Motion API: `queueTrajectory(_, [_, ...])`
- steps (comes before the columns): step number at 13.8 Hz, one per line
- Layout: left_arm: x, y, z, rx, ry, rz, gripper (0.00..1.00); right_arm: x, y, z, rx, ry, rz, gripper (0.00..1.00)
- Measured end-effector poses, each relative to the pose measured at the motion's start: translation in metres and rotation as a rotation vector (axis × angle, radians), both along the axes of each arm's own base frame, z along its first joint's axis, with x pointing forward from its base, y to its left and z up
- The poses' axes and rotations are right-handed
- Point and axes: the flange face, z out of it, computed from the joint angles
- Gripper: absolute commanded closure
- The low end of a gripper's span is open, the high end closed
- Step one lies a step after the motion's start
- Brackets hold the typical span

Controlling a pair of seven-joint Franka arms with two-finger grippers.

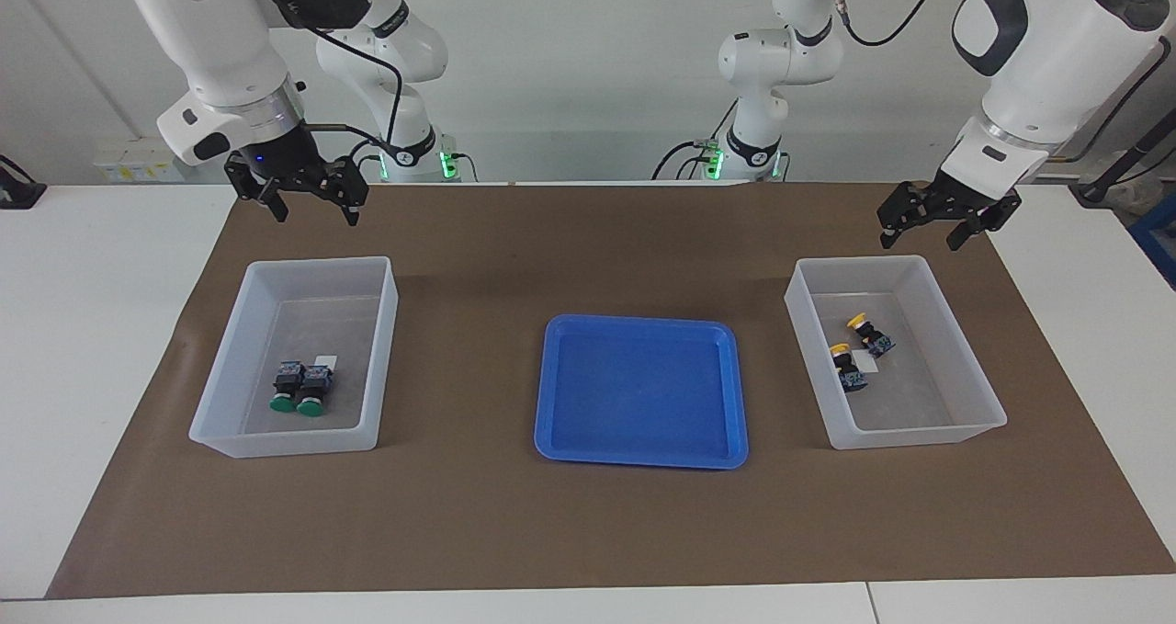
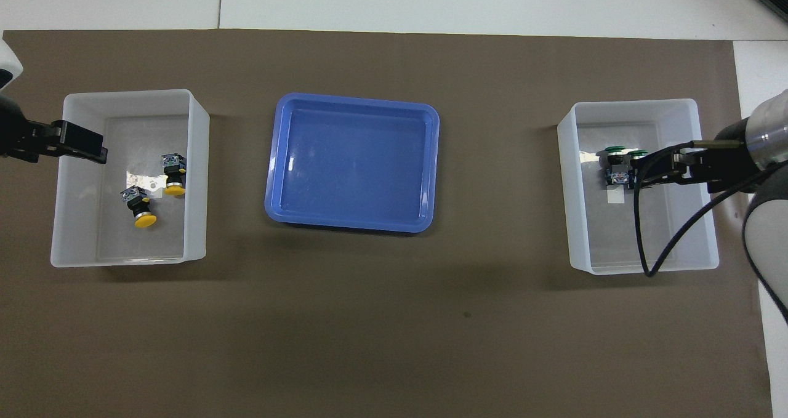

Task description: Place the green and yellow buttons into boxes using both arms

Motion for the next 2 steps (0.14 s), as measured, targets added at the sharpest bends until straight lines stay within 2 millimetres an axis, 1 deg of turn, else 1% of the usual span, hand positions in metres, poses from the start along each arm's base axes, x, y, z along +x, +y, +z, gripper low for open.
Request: queueTrajectory(2, [0.0000,-0.0011,0.0000,0.000,0.000,0.001,0.00,0.0000,0.0000,0.0000,0.000,0.000,0.000,0.00])
